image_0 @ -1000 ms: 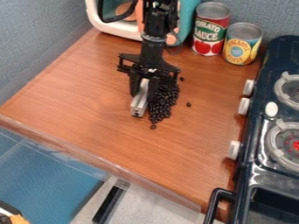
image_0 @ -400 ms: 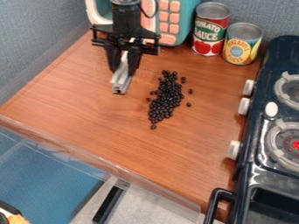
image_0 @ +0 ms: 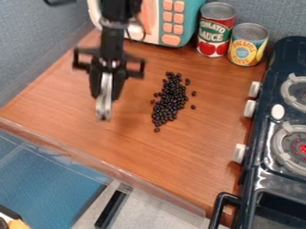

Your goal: Sweep into pile

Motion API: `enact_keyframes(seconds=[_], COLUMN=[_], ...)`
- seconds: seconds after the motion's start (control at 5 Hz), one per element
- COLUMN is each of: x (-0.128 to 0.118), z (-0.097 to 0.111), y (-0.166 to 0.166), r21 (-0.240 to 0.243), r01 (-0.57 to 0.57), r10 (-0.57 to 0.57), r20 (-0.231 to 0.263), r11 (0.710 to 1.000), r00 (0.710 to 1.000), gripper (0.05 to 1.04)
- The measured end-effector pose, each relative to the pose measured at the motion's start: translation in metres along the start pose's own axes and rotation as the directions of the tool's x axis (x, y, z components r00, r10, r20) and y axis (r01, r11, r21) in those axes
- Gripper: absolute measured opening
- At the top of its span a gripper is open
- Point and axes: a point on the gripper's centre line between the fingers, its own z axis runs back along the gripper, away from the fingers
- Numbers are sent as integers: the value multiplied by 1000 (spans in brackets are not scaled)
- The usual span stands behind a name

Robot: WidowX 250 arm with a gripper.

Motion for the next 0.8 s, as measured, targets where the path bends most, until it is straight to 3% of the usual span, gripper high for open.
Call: enact_keyframes(seconds=[0.2, 0.4, 0.6, 0.8], x=[-19, -26, -28, -30], z=[-18, -31, -31, -33], y=[-11, -22, -31, -40], r21=[53, 35, 8, -11], r01=[-64, -163, -205, -236], r10=[66, 166, 203, 230], r20=[-40, -118, -176, -200], r11=[997, 986, 979, 972], r00=[997, 979, 963, 952], gripper=[356, 356, 356, 356])
